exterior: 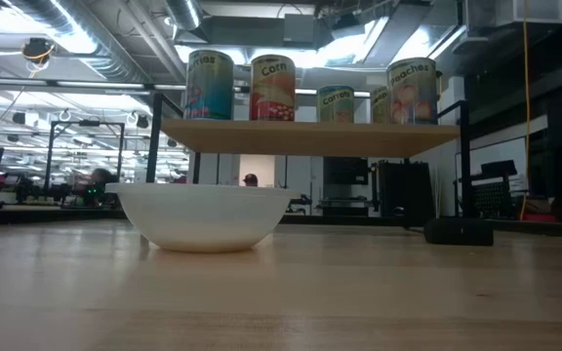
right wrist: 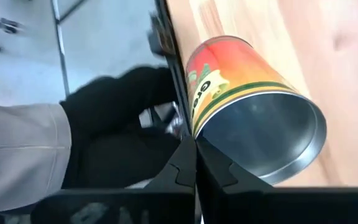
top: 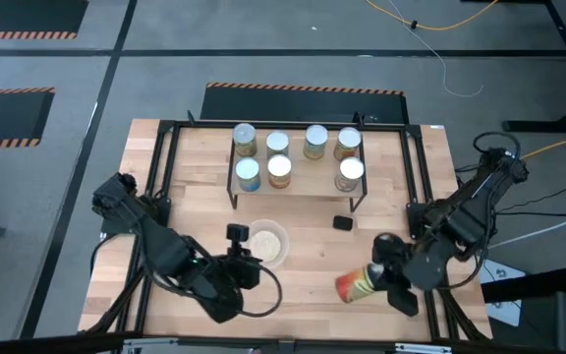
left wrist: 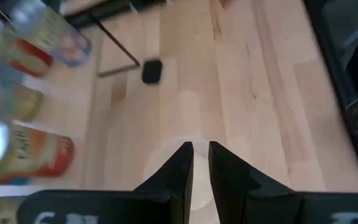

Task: Pick and place cans onto a shelf
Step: Put the canned green beans on the shelf

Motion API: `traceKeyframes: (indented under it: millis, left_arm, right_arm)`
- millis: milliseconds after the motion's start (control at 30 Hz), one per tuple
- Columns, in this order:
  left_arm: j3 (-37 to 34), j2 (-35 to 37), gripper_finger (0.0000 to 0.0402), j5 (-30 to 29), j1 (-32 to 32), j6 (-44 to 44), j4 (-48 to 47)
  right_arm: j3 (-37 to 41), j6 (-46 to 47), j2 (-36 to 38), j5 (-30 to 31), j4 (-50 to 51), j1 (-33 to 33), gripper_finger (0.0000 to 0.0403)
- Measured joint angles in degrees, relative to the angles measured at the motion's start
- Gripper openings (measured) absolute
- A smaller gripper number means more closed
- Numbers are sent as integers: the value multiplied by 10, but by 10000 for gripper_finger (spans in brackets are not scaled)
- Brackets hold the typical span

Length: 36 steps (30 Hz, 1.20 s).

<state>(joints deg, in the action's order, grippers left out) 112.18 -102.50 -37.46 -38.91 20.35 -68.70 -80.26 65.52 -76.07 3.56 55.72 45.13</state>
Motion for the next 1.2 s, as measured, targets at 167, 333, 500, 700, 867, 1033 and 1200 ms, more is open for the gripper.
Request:
traceKeyframes:
  millis: [167,333,500,700,867,1033,1200]
  left_arm:
    - [-120,-1,43,89,22,-38,132]
    - [-238,-1,43,225,64,-120,336]
    - [-327,-1,43,325,113,-150,482]
    - [-415,-1,43,414,169,-184,675]
    - [-466,-1,43,416,202,-205,803]
    - [-477,-1,43,416,216,-206,842]
    - [-477,-1,43,417,217,-206,843]
  right_arm:
    - [-51,-118,0,1,0,-58,0]
    - [-93,-229,0,0,0,-128,0]
    - [-129,-346,0,-4,11,-202,0]
    - [-161,-460,-1,-7,69,-294,0]
    - [-164,-542,-8,-40,106,-369,0]
    - [-164,-598,-23,-52,129,-435,0]
    - [-164,-640,-53,-103,144,-483,0]
